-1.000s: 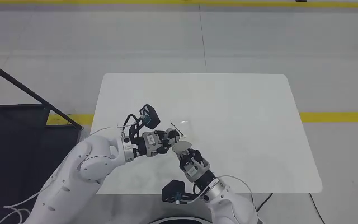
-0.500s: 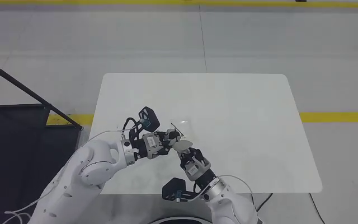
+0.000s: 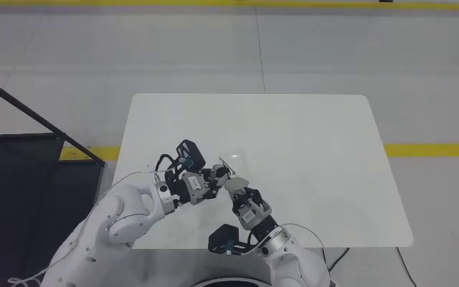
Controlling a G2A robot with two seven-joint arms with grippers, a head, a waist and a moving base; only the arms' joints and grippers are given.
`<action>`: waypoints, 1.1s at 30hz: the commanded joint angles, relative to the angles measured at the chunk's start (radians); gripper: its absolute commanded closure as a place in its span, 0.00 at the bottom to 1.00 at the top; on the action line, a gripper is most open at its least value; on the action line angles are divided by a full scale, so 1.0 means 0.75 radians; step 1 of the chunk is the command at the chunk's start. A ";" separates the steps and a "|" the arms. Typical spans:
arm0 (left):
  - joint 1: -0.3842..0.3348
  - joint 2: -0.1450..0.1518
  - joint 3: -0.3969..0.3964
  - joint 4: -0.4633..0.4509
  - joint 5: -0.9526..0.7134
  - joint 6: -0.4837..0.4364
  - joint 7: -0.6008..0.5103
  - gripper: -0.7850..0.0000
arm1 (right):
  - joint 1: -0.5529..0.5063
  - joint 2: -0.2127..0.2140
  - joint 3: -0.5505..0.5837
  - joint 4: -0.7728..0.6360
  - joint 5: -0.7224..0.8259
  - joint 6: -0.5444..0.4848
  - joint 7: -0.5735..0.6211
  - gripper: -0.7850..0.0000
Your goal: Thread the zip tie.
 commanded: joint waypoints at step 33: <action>0.002 -0.027 -0.006 0.016 -0.045 0.054 0.030 1.00 | -0.004 0.001 0.006 -0.004 0.026 0.016 0.011 0.51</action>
